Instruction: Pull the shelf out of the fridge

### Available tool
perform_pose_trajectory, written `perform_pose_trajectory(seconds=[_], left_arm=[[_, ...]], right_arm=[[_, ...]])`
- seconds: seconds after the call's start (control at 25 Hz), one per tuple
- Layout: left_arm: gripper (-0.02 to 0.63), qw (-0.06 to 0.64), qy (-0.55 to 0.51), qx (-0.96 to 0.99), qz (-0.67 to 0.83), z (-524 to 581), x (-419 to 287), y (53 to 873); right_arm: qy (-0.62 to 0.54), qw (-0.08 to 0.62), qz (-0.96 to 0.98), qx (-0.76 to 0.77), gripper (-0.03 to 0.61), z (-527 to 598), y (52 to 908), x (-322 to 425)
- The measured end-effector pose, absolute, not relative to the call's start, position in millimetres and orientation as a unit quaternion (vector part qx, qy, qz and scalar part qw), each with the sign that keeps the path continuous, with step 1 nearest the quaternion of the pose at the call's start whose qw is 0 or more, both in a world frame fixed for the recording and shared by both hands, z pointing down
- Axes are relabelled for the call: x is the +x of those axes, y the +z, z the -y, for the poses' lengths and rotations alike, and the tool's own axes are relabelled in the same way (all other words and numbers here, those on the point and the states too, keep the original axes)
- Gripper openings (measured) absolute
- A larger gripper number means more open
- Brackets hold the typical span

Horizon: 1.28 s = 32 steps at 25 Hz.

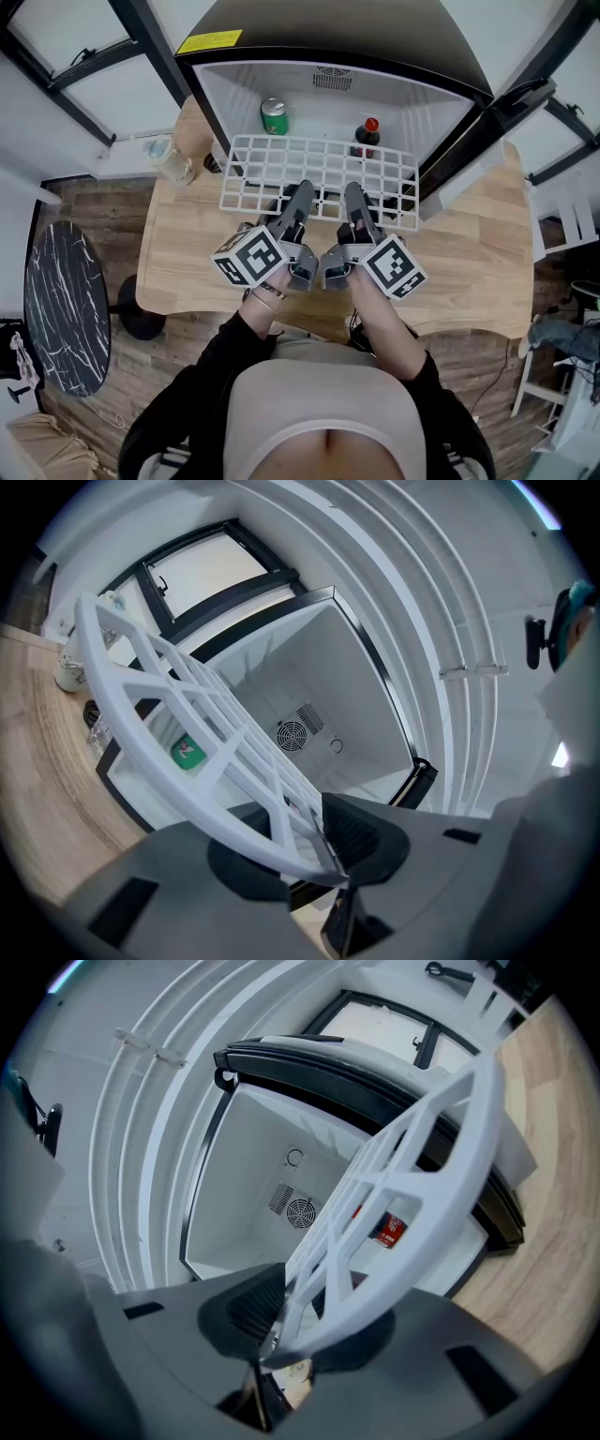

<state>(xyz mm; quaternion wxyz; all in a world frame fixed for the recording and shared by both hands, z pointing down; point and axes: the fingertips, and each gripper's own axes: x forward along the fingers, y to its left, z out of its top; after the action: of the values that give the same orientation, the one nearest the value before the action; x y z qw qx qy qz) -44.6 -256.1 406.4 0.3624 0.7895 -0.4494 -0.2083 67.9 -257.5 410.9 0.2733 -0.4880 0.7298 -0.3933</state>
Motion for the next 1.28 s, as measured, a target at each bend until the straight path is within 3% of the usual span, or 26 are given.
perform_pose_trajectory(seconds=[1.28], left_arm=[[0.110,0.330,-0.227,0.781,0.478,235.0,-41.8,400.4]], right_arm=[[-0.385,0.268,-0.757,-0.456,0.107,244.8,409.5,72.7]])
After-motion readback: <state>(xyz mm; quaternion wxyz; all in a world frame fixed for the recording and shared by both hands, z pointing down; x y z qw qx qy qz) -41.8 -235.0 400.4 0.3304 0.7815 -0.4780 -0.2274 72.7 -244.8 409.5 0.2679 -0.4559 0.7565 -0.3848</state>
